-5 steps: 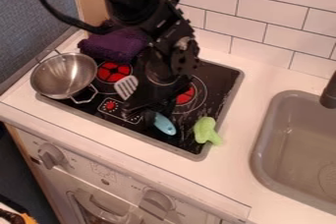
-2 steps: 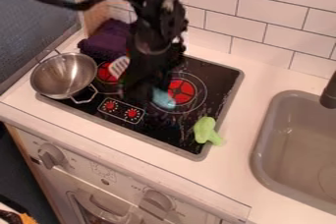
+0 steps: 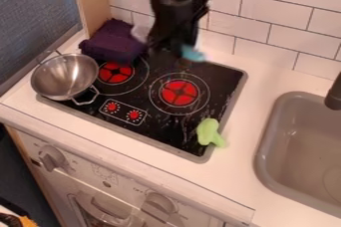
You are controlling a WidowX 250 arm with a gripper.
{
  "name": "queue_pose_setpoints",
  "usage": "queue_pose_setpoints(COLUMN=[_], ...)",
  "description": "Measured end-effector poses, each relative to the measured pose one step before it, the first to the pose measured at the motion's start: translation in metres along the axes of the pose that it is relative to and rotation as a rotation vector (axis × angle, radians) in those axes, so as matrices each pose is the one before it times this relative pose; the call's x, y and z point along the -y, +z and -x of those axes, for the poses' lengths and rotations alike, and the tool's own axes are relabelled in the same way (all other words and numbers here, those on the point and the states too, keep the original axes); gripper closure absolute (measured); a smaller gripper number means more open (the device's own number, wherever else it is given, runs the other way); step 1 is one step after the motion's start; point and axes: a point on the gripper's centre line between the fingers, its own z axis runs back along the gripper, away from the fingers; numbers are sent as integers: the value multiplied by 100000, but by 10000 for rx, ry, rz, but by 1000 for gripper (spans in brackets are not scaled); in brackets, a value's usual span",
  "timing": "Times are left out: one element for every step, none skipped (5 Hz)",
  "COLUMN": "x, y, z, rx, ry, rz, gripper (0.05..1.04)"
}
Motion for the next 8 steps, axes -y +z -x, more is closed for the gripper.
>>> queue_pose_setpoints(x=[2201, 998, 834, 366, 270, -57, -329, -244], y=[-968, -1945, -1847, -2294, -1597, -185, -37, 229], z=[729, 793, 1107, 888, 391, 285, 20, 123], rx=[94, -15, 164, -104, -49, -296, -72, -163], ry=[144, 475, 1, -219, -221, -267, -174, -123], rz=[-160, -93, -225, -277, -83, 20, -144, 90], gripper=[770, 770, 770, 770, 770, 698, 403, 143])
